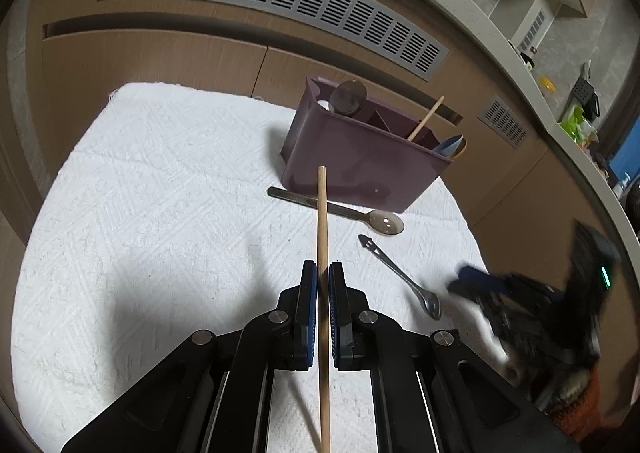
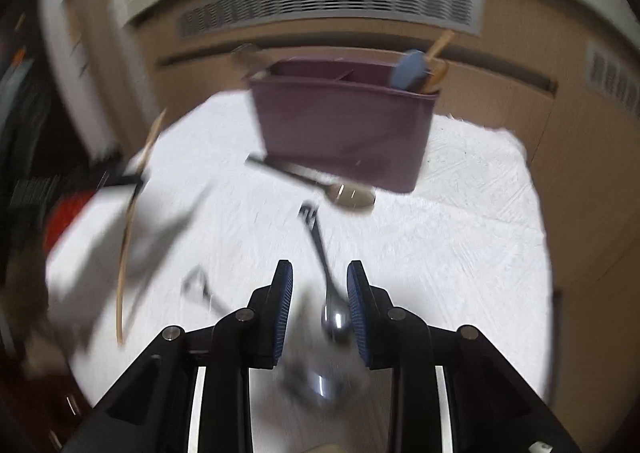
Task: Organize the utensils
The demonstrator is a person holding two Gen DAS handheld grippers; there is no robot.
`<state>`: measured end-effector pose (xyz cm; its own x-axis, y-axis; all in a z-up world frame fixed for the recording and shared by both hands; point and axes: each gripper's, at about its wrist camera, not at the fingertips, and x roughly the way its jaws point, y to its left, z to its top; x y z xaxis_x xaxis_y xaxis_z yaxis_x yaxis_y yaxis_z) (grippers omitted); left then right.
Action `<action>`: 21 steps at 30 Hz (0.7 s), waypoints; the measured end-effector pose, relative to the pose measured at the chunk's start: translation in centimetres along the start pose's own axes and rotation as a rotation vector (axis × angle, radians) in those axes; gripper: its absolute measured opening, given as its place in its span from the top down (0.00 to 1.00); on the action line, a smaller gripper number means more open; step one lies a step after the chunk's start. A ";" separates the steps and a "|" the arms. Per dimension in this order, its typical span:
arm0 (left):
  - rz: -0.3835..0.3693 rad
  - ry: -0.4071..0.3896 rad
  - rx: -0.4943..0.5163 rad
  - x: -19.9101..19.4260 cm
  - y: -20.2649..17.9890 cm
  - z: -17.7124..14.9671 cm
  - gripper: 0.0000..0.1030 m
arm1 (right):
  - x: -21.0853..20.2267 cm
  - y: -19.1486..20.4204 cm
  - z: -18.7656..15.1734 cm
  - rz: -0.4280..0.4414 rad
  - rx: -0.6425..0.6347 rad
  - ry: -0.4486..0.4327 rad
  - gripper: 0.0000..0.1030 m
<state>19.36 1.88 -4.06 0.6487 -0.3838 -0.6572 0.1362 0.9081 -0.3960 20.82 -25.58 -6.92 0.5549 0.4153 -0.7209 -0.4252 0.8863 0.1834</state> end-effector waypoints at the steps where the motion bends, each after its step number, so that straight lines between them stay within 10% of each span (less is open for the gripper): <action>1: 0.004 -0.005 -0.001 -0.1 0.2 0.0 0.94 | 1.1 -0.9 0.7 0.020 0.075 0.001 0.74; 11: 0.007 -0.010 -0.080 -0.5 3.9 0.4 0.94 | 9.2 -5.9 3.5 0.035 0.419 0.071 0.72; 14: 0.006 -0.006 -0.096 -0.1 4.4 0.6 0.94 | 9.6 -5.4 4.0 0.080 0.397 0.077 0.95; 21: 0.004 -0.033 -0.069 -0.4 3.5 1.1 0.95 | 4.8 -3.3 5.0 0.052 0.281 -0.026 0.97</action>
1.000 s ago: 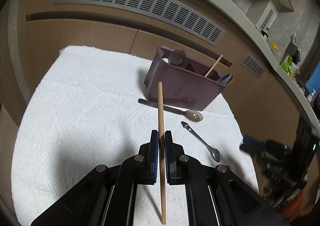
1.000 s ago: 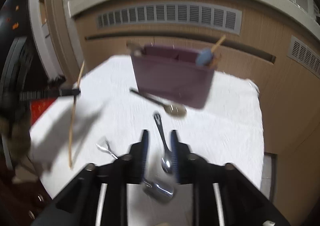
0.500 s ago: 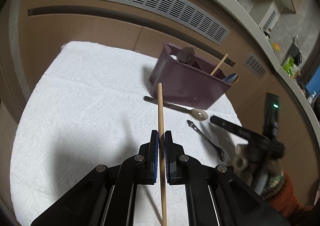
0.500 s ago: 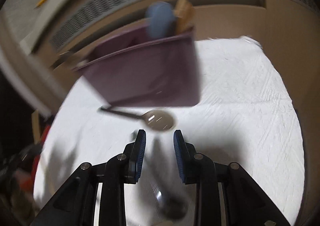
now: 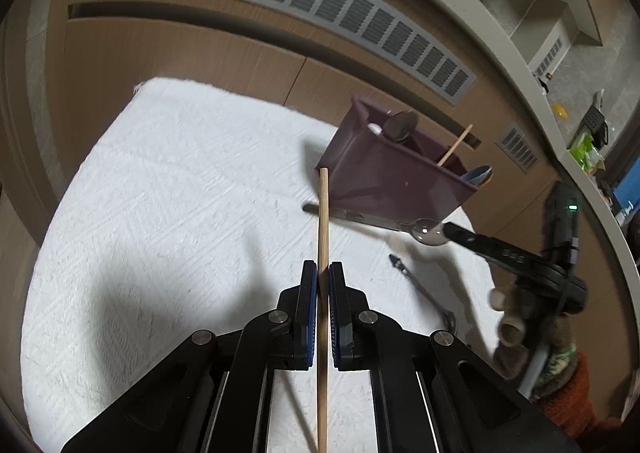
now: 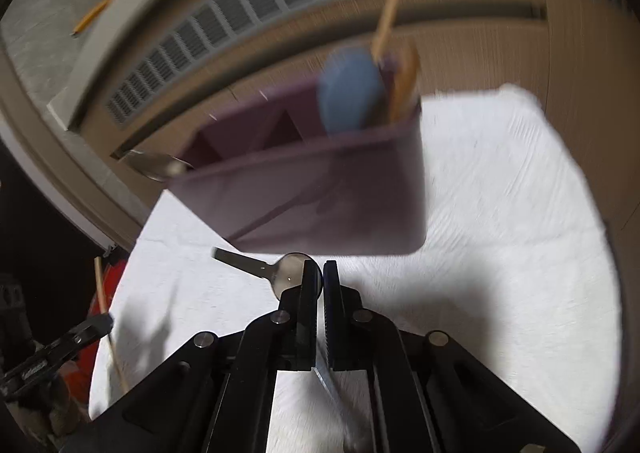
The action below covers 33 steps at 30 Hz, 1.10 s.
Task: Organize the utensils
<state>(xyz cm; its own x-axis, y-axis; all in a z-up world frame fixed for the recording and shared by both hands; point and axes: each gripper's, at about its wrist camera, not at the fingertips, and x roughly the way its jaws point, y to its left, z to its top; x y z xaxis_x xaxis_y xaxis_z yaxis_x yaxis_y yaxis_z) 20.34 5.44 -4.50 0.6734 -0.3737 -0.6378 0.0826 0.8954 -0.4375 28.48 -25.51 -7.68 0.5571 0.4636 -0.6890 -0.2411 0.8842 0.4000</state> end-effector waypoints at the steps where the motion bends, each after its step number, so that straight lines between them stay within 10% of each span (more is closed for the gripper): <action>1: -0.001 -0.010 0.013 -0.2 -0.4 0.2 0.95 | -1.0 0.5 0.4 -0.010 -0.030 -0.021 0.97; 13: -0.041 -0.148 0.166 -3.4 -6.2 4.7 0.95 | -12.3 5.3 3.1 -0.147 -0.296 -0.231 0.97; 23: -0.134 -0.490 0.288 -5.4 -13.7 16.5 0.95 | -19.2 8.0 11.5 -0.273 -0.425 -0.323 0.97; 33: -0.086 -0.367 0.263 5.2 -12.6 18.5 0.95 | -11.7 7.3 14.4 -0.363 -0.476 -0.156 0.97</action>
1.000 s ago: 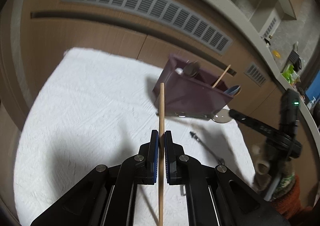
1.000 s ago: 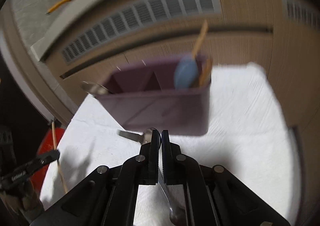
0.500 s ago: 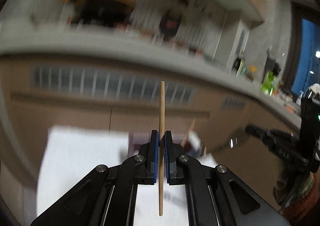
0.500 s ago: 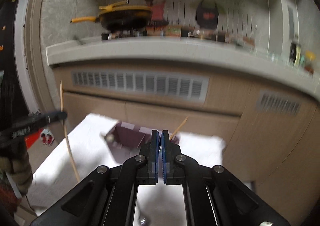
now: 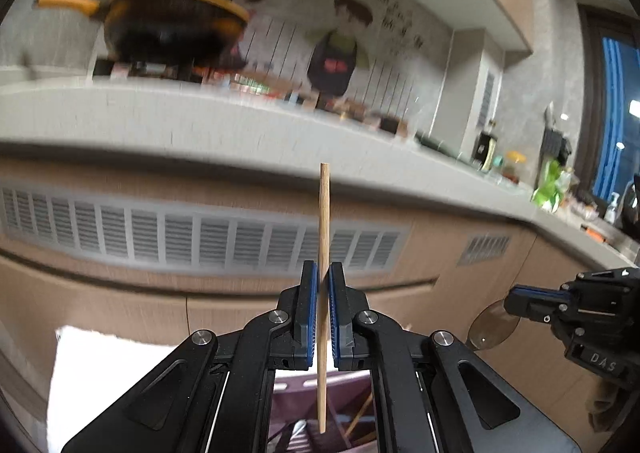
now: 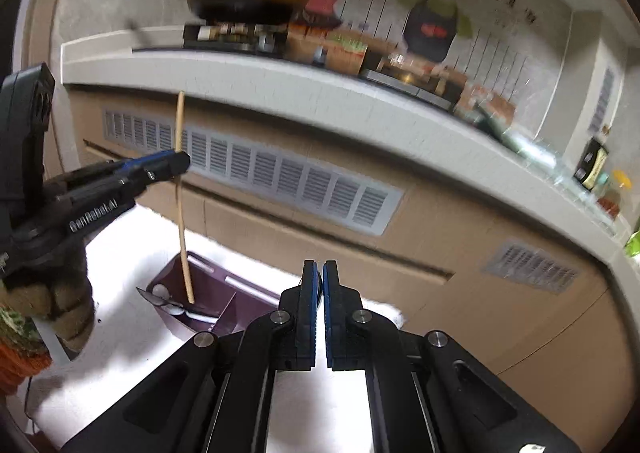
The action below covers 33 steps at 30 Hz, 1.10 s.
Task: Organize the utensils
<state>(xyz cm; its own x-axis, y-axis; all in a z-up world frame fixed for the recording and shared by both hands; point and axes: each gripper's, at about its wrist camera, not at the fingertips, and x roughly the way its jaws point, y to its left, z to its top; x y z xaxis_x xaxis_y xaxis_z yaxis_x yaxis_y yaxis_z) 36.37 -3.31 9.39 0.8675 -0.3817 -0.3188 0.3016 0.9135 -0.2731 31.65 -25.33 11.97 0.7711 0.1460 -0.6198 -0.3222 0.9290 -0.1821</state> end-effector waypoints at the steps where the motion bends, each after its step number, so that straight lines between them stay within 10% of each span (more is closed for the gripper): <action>1: -0.008 0.021 -0.014 0.8 0.5 -0.5 0.95 | 0.8 0.1 -0.3 0.009 0.005 0.015 0.97; 9: -0.055 0.108 -0.064 2.1 2.2 -2.7 0.68 | 5.9 -0.1 -1.8 0.192 0.102 0.076 0.73; 17: -0.142 0.218 0.029 -3.0 -0.2 -6.7 0.67 | 1.4 -0.9 -5.4 0.253 0.151 -0.020 0.73; 33: -0.175 0.504 -0.007 -6.9 -2.4 -18.9 0.67 | -0.7 1.4 -19.8 0.275 0.211 0.125 0.73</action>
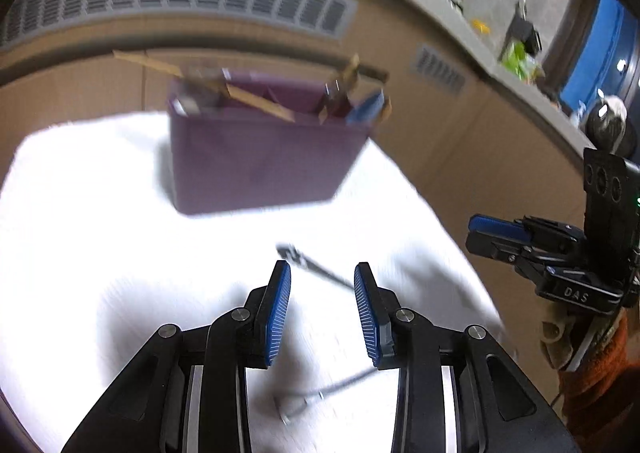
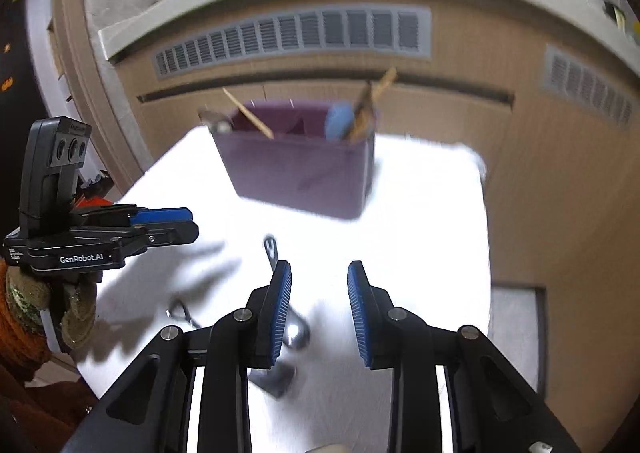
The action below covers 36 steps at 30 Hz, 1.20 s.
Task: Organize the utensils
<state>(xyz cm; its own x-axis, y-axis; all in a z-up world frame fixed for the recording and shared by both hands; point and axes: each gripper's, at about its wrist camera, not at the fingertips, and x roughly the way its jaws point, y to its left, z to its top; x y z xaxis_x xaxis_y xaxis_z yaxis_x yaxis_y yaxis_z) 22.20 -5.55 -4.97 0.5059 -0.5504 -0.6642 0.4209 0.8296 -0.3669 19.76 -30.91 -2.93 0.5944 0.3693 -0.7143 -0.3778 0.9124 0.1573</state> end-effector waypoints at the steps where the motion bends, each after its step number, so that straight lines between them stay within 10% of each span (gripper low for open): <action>1: -0.004 0.022 -0.001 0.4 -0.1 -0.3 0.67 | 0.2 -0.4 -0.7 -0.004 0.019 0.012 0.73; 20: -0.088 0.346 0.174 2.7 -4.4 -6.8 0.67 | 1.1 -2.9 -8.1 0.012 0.143 0.124 0.73; 36: 0.126 0.285 0.366 8.8 -11.0 -4.2 0.66 | 1.2 -3.8 -10.2 0.024 0.185 0.094 0.71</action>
<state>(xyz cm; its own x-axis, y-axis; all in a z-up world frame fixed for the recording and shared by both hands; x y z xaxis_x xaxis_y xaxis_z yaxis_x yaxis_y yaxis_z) 18.89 -19.12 -9.52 0.3647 -0.3572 -0.8599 0.6328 0.7725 -0.0525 14.68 -35.77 -11.35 0.5144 0.3810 -0.7683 -0.2487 0.9236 0.2916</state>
